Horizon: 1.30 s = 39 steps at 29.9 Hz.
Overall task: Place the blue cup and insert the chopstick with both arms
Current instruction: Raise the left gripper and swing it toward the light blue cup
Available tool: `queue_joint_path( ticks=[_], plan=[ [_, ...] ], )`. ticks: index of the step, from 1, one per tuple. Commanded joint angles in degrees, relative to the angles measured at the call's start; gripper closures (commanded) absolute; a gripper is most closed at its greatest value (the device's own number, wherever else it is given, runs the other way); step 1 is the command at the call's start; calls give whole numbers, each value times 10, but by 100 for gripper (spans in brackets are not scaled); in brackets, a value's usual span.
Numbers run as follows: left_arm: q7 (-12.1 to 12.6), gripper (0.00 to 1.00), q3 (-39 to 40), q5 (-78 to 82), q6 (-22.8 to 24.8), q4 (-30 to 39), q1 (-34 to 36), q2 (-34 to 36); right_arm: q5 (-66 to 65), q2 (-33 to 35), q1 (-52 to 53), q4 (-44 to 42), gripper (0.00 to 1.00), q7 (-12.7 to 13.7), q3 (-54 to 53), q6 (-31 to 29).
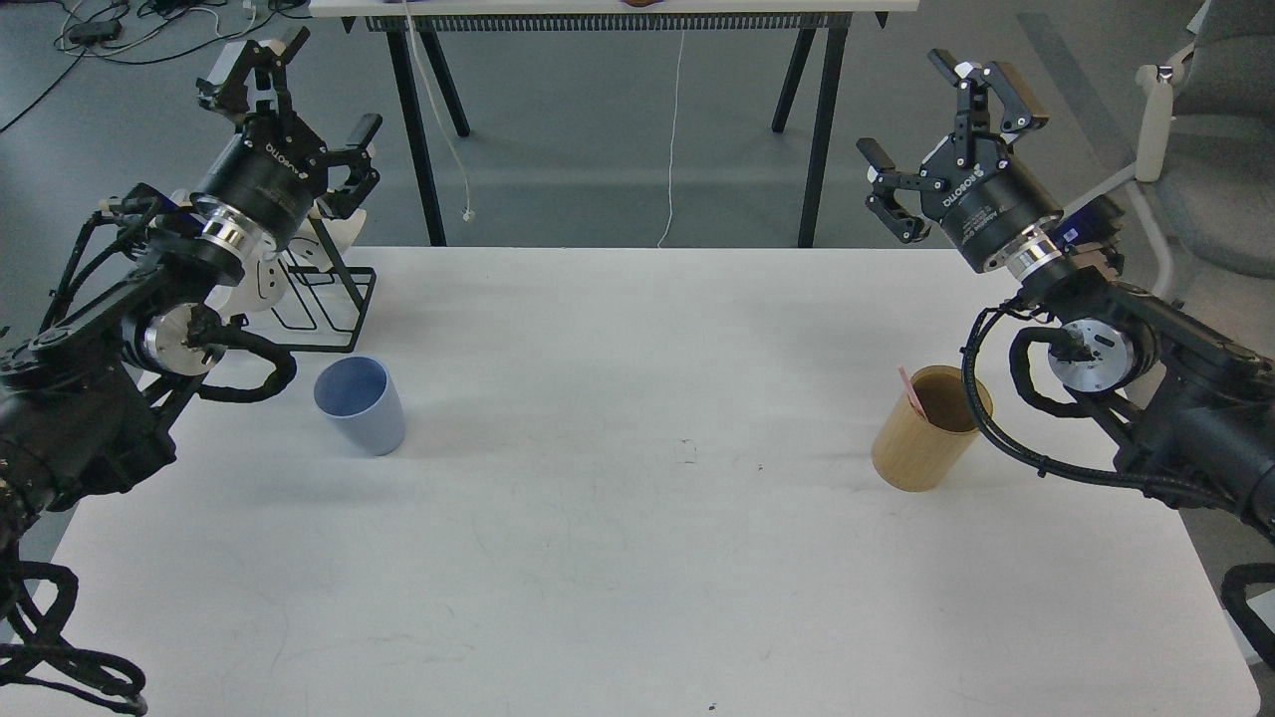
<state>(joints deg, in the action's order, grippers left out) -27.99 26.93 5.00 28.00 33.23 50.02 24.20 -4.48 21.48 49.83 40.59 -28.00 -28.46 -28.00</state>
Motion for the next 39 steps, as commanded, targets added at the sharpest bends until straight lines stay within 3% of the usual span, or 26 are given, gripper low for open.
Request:
queue_joint_path(
  ticks=[1,7,14,21,30,39],
  plan=[
    [0,0,0,1,0,3,-5,1,0,0,0,-2,1,0,1,0],
    [0,0,-6,6,0,11,-7,47,0,0,0,1,1,0,0,0],
    [0,0,-4,5,0,-19,-12,48,0,0,0,2,1,0,-2,0],
    [0,0,-2,32,0,34,-4,103,0,12,-4,5,1,0,-5,0],
    [0,0,-31,464,0,272,53,311,1,64,-9,5,1,0,-11,0],
    [0,0,-236,733,0,276,104,319,1,67,-36,5,1,0,-16,0]
  ],
)
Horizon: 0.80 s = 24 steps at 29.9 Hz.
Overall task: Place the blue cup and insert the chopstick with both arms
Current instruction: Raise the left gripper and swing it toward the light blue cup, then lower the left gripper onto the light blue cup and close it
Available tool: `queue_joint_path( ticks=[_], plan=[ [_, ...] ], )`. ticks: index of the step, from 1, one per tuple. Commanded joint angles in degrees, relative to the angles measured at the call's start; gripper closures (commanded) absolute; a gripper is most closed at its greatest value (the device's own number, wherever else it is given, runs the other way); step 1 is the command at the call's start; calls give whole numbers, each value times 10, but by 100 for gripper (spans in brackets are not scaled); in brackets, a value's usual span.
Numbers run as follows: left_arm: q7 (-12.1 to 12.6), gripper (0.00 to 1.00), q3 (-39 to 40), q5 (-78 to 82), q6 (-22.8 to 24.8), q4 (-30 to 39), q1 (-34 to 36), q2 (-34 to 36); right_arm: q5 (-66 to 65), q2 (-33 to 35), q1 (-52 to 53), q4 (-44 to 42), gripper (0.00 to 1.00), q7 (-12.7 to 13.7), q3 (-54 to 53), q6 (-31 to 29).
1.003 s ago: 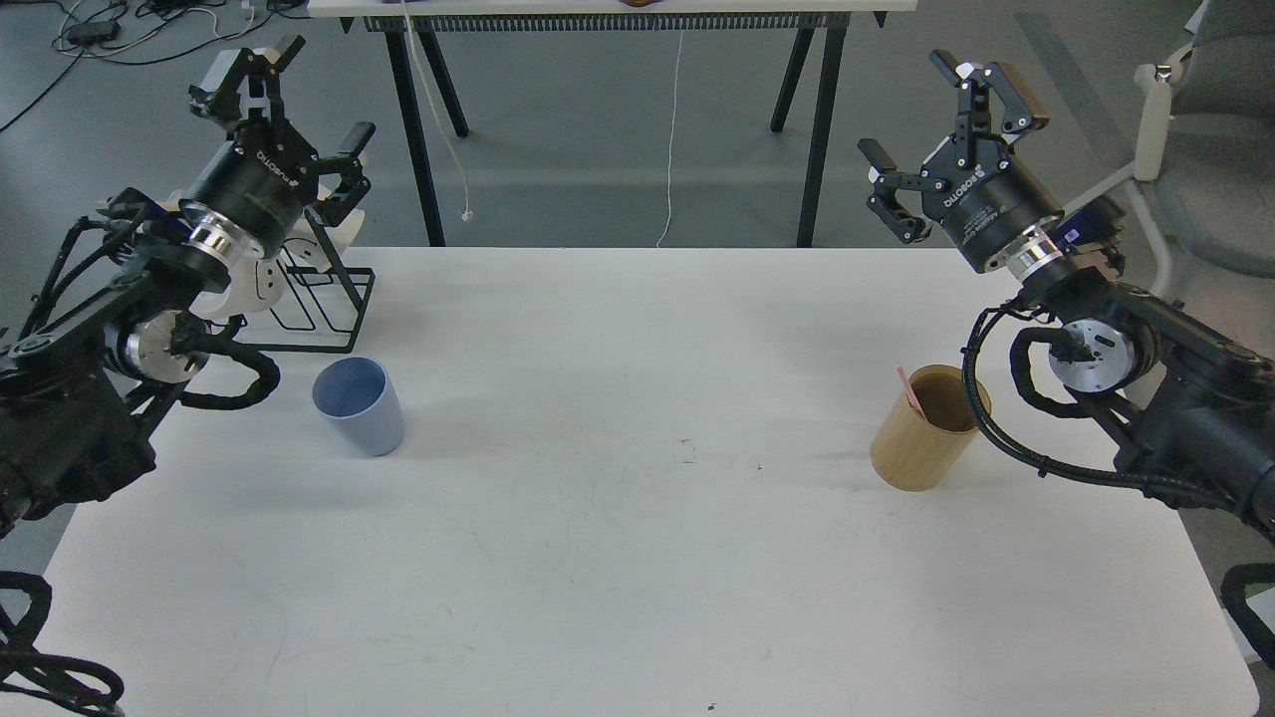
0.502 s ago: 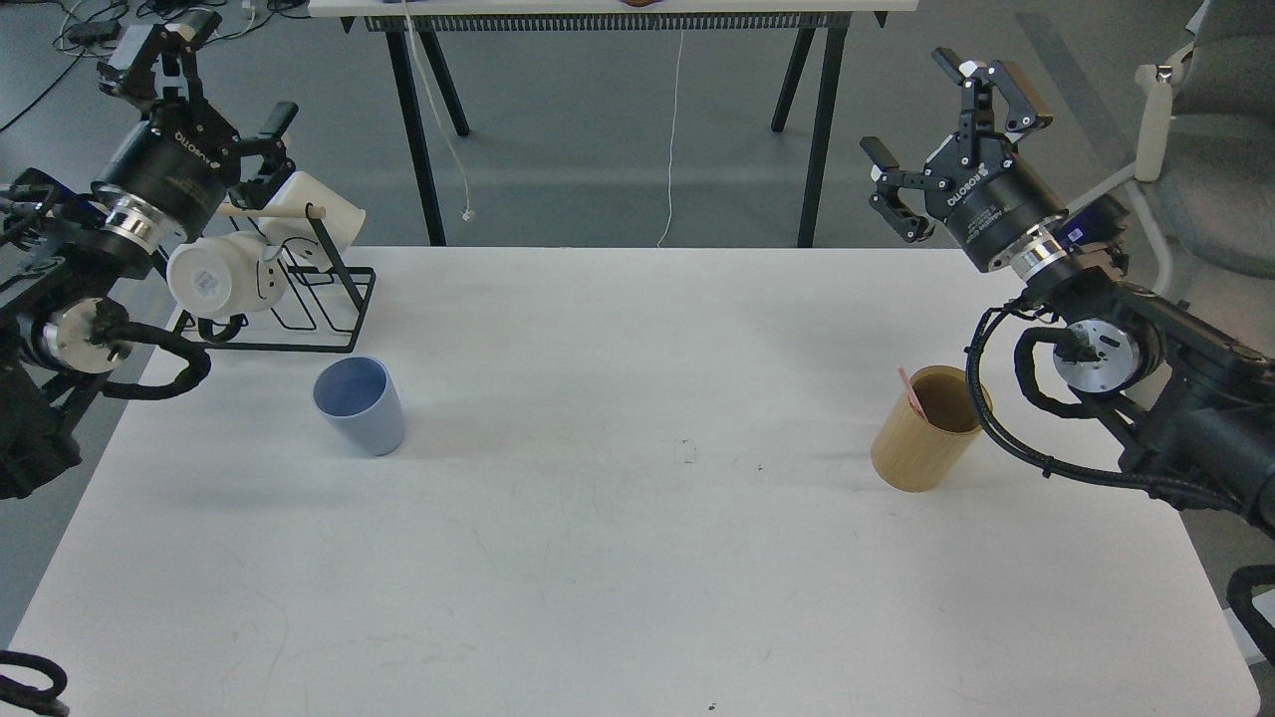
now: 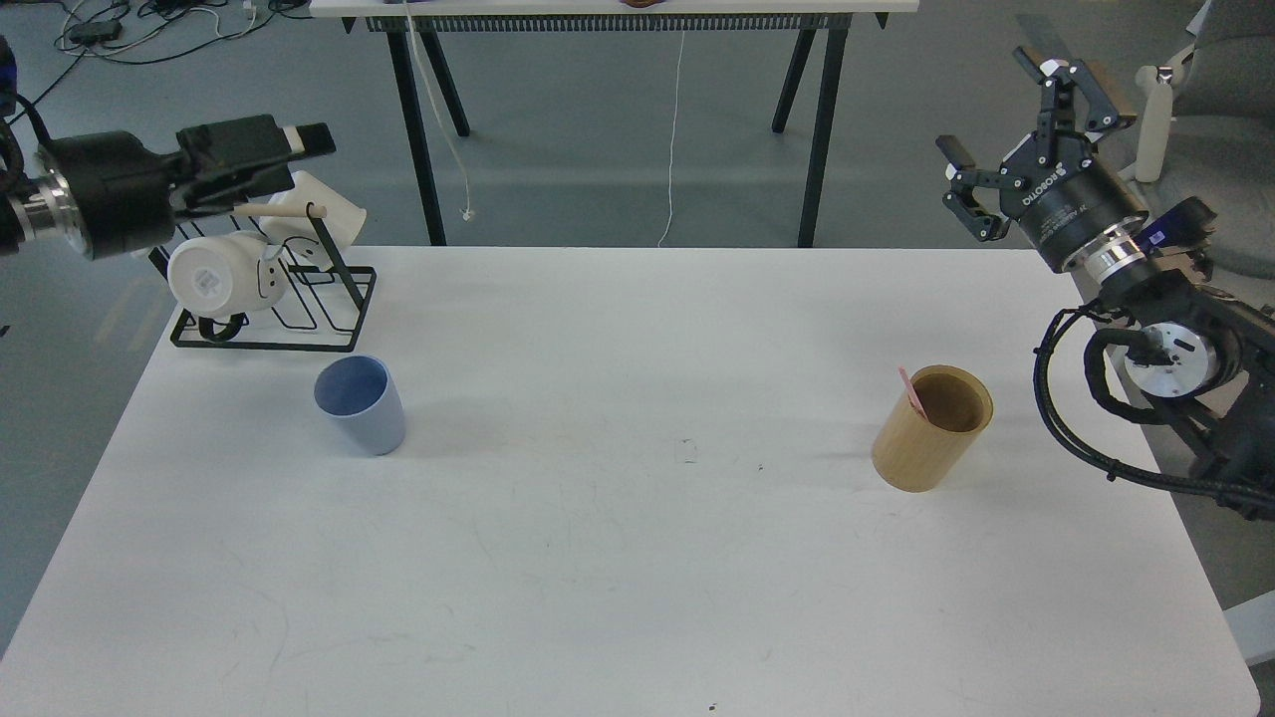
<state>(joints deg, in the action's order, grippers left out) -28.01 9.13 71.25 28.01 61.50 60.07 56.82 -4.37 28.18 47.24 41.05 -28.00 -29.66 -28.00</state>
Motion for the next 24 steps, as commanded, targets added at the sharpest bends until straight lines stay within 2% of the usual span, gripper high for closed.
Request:
queue_joint_path(
  ticks=[1,11,24],
  plan=[
    [0,0,-74,85,0,-16,4,-14,0,0,-14,1,1,0,-7,0],
    [0,1,-103,139,0,-112,-7,-93,0,0,-19,0,1,0,-8,0],
    [0,3,-103,159,0,-180,-25,-145,1,15,-34,1,1,0,-20,0]
  ],
)
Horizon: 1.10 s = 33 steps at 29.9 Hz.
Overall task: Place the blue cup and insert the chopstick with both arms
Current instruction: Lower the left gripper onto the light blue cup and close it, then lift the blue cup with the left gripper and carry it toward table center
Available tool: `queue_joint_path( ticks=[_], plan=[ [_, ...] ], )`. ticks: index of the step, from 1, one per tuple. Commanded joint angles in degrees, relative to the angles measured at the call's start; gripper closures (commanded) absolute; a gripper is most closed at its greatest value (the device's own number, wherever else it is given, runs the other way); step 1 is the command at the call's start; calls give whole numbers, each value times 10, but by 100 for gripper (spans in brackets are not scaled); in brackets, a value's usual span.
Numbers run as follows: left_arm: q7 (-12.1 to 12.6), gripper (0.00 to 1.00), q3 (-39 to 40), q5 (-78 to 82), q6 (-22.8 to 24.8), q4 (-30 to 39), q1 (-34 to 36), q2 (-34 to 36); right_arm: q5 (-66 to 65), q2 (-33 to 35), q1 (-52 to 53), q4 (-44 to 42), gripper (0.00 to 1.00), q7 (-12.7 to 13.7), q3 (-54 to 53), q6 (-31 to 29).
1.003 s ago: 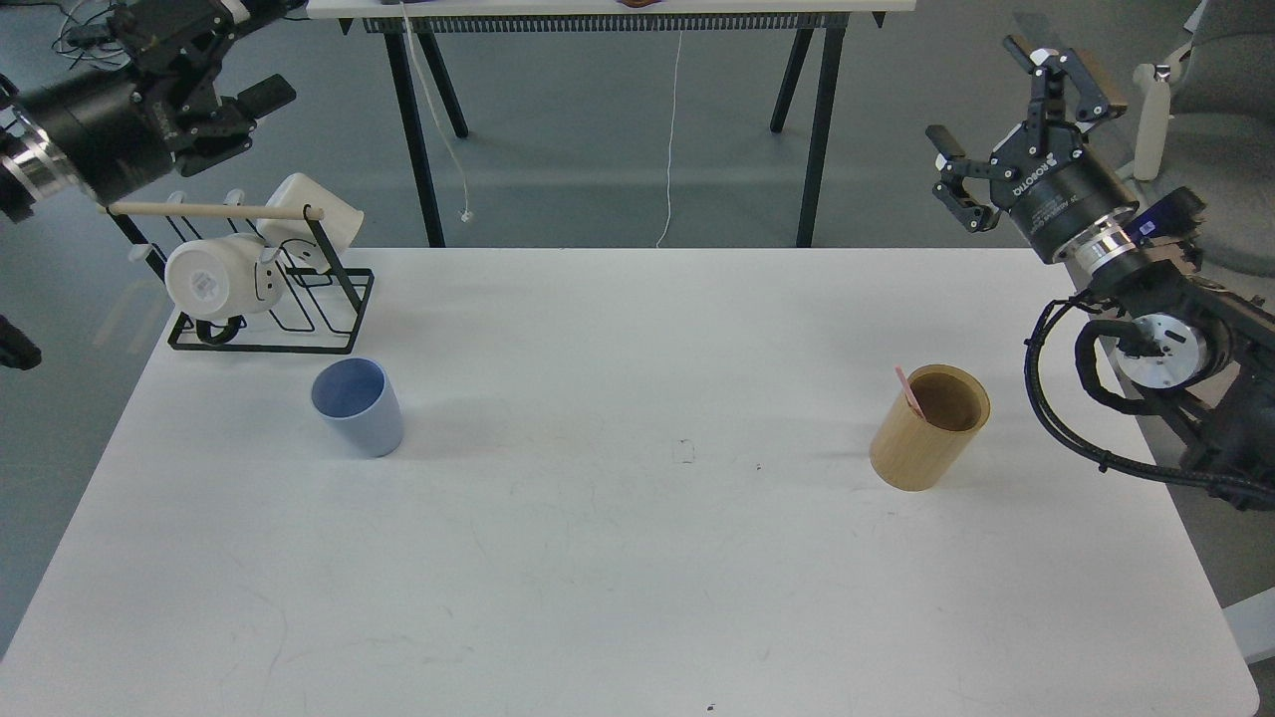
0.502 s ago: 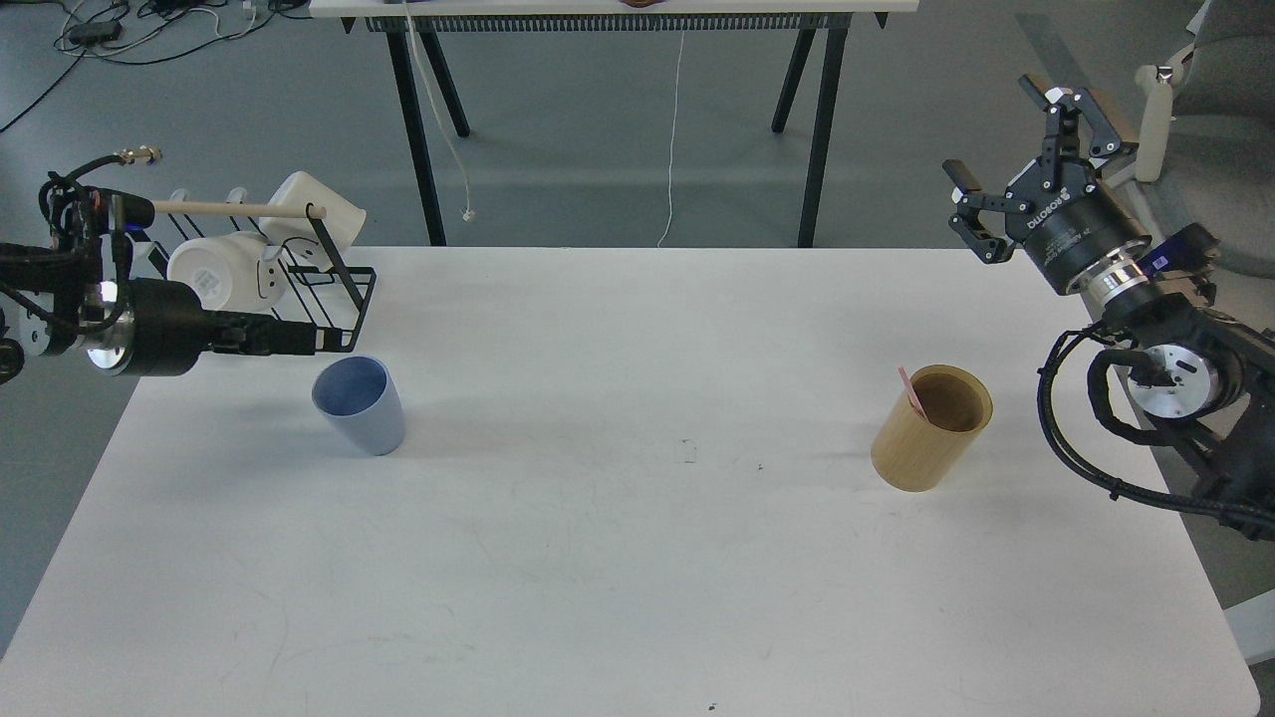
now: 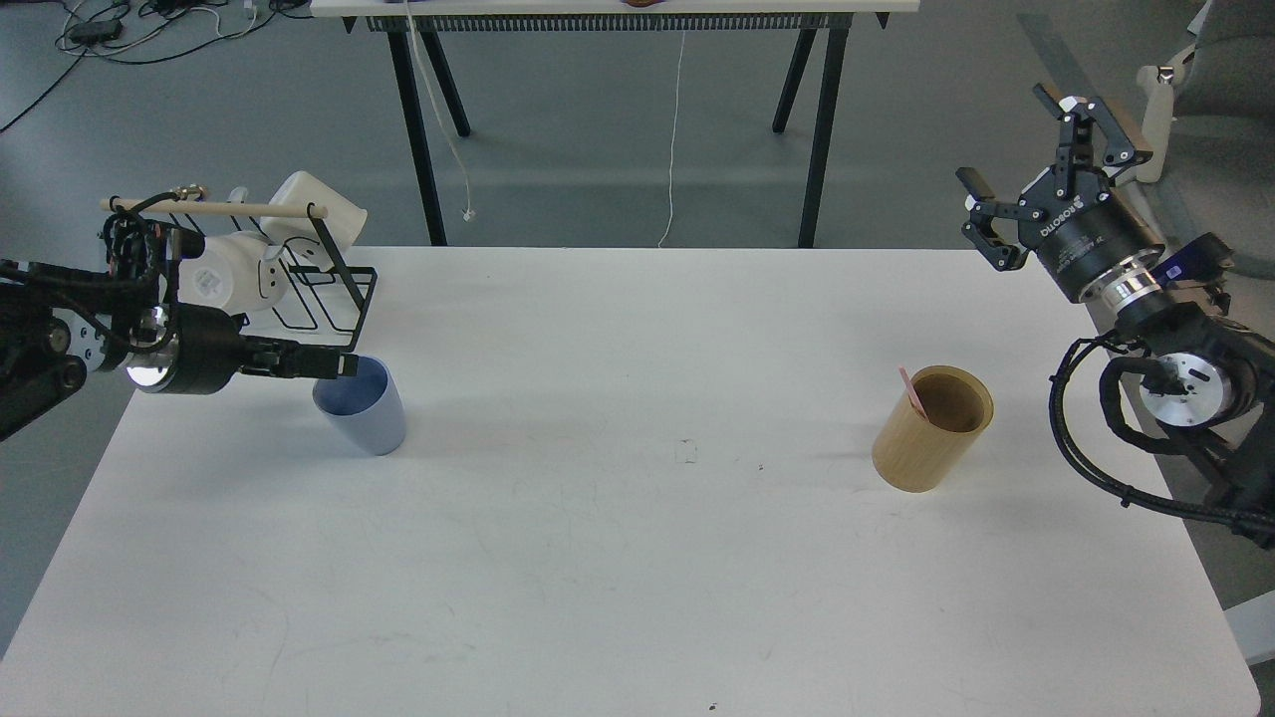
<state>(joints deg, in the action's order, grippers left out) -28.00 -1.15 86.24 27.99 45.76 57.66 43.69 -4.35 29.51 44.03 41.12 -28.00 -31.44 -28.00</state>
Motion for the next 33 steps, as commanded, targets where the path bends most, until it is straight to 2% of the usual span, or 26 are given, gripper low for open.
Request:
queue_joint_path(
  ticks=[1,6,12,14,17,21,22,24,33],
  plan=[
    [0,3,0,14,0,-32,-4,-19,0,2,-2,0,1,0,-2,0],
    [0,7,0,19,0,-52,-15,-47,0,3,-6,0,1,0,-3,0],
    [0,37,1,22,-13,-68,-30,-53,0,12,-11,5,1,0,-4,0],
    [0,41,1,23,-35,-74,-38,-59,0,12,-11,5,1,0,-6,0],
    [0,46,1,22,-38,-76,-39,-64,0,12,-16,5,1,0,-10,0],
    [0,81,2,22,-43,-78,-39,-63,0,12,-21,5,1,0,-13,0],
    [0,94,2,22,-44,-79,-39,-62,0,12,-21,5,1,0,-13,0],
    [0,100,3,20,-48,-78,-39,-61,0,12,-22,7,1,0,-13,0],
    [0,100,27,9,-48,-64,-28,-48,0,27,-26,8,1,0,-25,0]
  ],
)
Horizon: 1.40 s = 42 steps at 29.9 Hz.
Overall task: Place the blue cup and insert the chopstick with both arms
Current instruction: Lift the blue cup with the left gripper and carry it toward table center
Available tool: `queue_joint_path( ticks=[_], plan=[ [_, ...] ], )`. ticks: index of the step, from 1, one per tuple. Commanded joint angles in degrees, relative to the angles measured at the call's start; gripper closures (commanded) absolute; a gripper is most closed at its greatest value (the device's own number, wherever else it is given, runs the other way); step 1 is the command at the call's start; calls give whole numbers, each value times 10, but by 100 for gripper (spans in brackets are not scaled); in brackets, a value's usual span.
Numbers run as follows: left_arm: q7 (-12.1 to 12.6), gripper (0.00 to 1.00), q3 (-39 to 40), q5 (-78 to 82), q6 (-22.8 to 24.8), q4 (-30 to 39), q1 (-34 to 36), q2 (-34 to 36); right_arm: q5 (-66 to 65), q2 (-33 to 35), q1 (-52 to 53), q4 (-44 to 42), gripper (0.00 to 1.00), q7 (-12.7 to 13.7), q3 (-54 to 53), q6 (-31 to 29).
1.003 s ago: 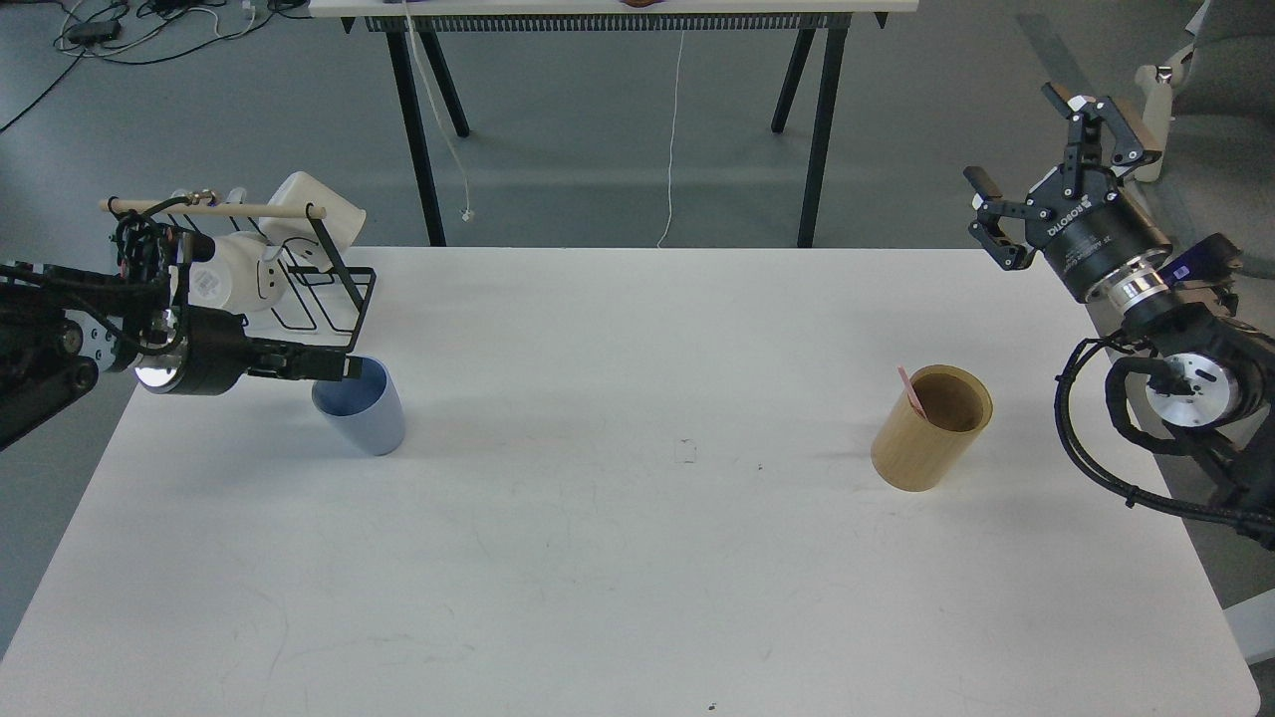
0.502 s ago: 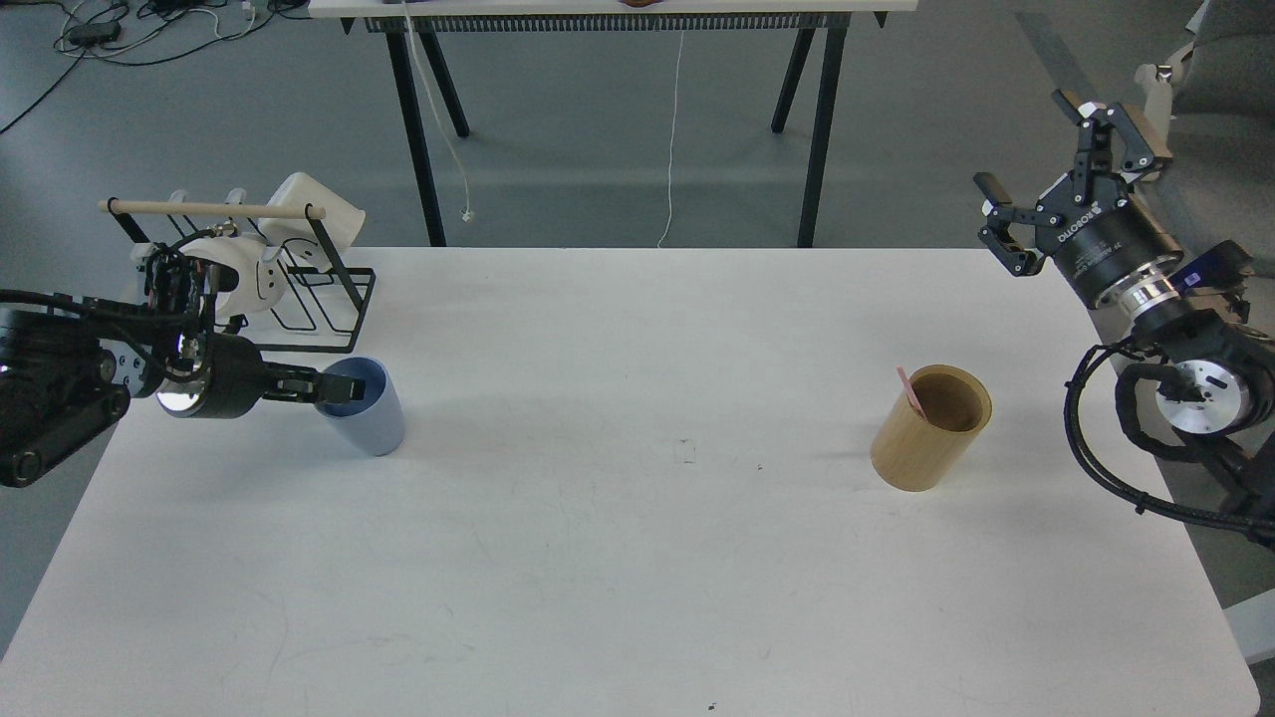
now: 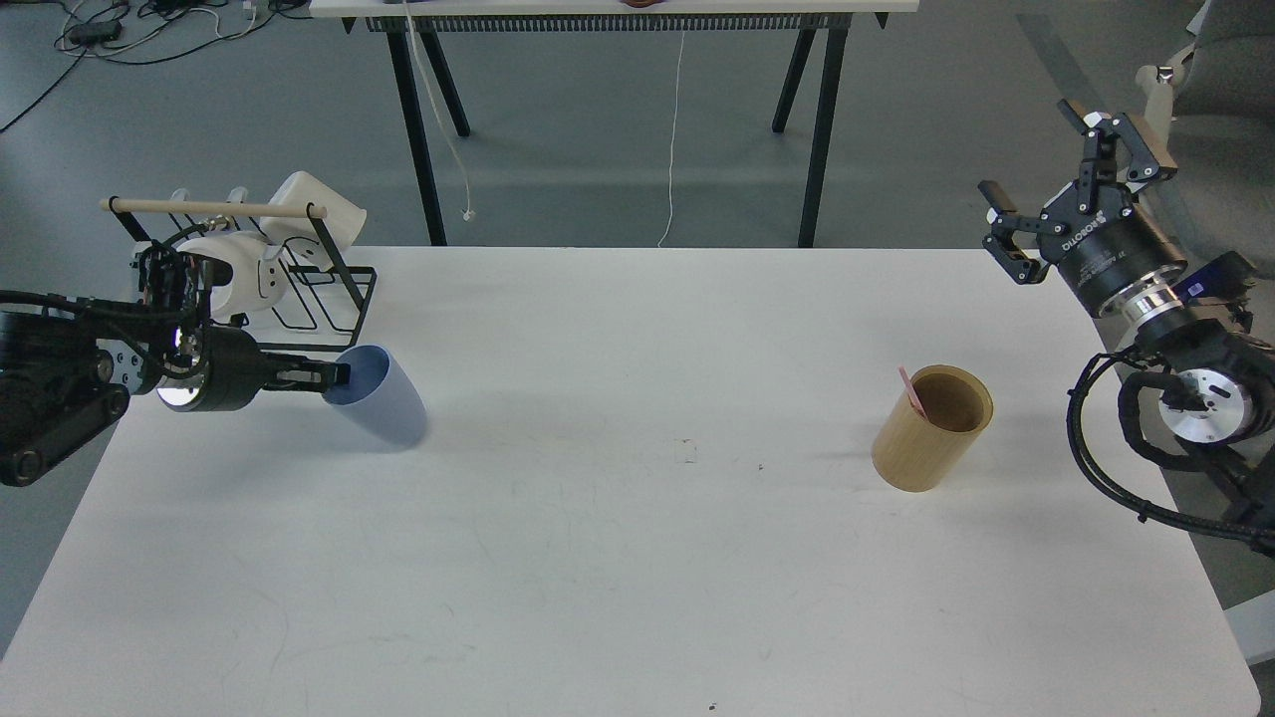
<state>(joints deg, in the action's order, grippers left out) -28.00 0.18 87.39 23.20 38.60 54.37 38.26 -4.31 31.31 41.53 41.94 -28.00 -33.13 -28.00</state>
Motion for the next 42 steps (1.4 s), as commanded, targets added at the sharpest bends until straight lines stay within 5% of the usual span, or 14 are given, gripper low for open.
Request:
queue_joint_path(
  ticks=[1,9,18,26,42],
  plan=[
    [0,100,25,-2,1,19,8,11,0,12,-1,-1,1,0,-14,0],
    [0,100,65,1,8,119,86,-26,60,86,-45,-3,1,0,-77,0],
    [0,100,-17,66,7,19,136,-198,101,145,-84,-5,1,0,-78,0],
    [0,100,-22,181,7,-49,133,-278,101,140,-94,-1,1,0,-76,0],
    [0,100,-19,241,8,-57,129,-315,100,135,-95,-3,1,0,-72,0]
  ],
)
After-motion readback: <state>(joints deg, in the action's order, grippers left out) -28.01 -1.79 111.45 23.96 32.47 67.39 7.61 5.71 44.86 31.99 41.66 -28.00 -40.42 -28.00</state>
